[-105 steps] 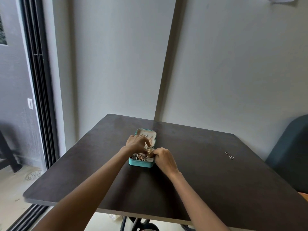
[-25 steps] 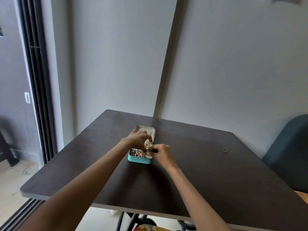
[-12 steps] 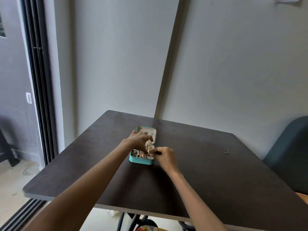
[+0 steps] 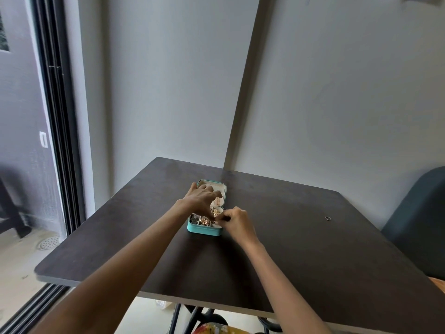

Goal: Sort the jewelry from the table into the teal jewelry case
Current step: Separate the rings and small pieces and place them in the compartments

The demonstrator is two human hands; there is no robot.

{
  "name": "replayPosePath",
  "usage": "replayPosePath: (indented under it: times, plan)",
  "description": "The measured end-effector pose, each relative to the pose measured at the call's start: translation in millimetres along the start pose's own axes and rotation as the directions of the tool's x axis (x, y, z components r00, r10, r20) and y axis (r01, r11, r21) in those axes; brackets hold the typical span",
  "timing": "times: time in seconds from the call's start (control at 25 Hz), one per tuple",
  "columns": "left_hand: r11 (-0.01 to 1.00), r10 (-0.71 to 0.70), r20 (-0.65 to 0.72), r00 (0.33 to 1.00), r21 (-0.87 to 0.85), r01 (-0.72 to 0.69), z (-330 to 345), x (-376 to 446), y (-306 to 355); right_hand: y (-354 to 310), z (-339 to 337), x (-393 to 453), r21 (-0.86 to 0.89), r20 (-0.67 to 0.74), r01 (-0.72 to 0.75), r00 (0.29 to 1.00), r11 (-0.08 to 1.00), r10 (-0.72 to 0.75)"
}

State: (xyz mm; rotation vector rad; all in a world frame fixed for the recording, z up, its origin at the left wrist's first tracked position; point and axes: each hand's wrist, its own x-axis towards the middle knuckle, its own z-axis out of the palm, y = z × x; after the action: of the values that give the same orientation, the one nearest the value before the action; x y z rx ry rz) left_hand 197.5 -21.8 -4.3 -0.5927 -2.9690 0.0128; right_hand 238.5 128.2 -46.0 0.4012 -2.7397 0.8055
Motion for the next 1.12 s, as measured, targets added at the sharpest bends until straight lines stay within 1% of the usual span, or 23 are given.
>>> replayPosePath:
  times: [0.16, 0.36, 0.48, 0.64, 0.72, 0.88, 1.0, 1.12]
  plan:
    - [1.000, -0.016, -0.004, 1.000, -0.015, 0.016, 2, -3, 1, 3, 0, -3, -0.024, 0.022, 0.068, 0.997, 0.997, -0.067]
    - [0.999, -0.028, -0.004, 1.000, -0.031, 0.028, 3, -3, 1, 3, 4, -14, -0.030, -0.073, 0.103, 0.992, 0.994, -0.105]
    - [0.998, -0.039, -0.006, 0.999, -0.057, 0.039, 6, -3, -1, 2, 6, -16, -0.022, -0.091, 0.102, 0.990, 0.995, -0.104]
    - [0.995, -0.058, -0.011, 0.998, -0.088, 0.056, 8, -4, -4, 0, 3, -18, -0.032, -0.064, 0.128, 0.989, 0.991, -0.130]
    - [0.995, -0.057, -0.013, 0.998, -0.089, 0.056, 9, -4, -3, 0, 4, -18, -0.023, -0.072, 0.130, 0.989, 0.991, -0.132]
    - [0.993, -0.050, -0.001, 0.999, -0.109, 0.050, 10, -4, -4, 1, 5, -19, 0.031, -0.132, 0.075, 0.989, 0.997, -0.070]
    - [0.989, -0.047, -0.007, 0.999, -0.138, 0.045, 10, -5, -8, 1, 4, -19, 0.001, -0.108, 0.080, 0.991, 0.997, -0.079]
    - [0.992, -0.055, -0.020, 0.998, -0.118, 0.052, 12, -8, -8, 1, 4, -18, -0.026, -0.093, 0.110, 0.989, 0.994, -0.112]
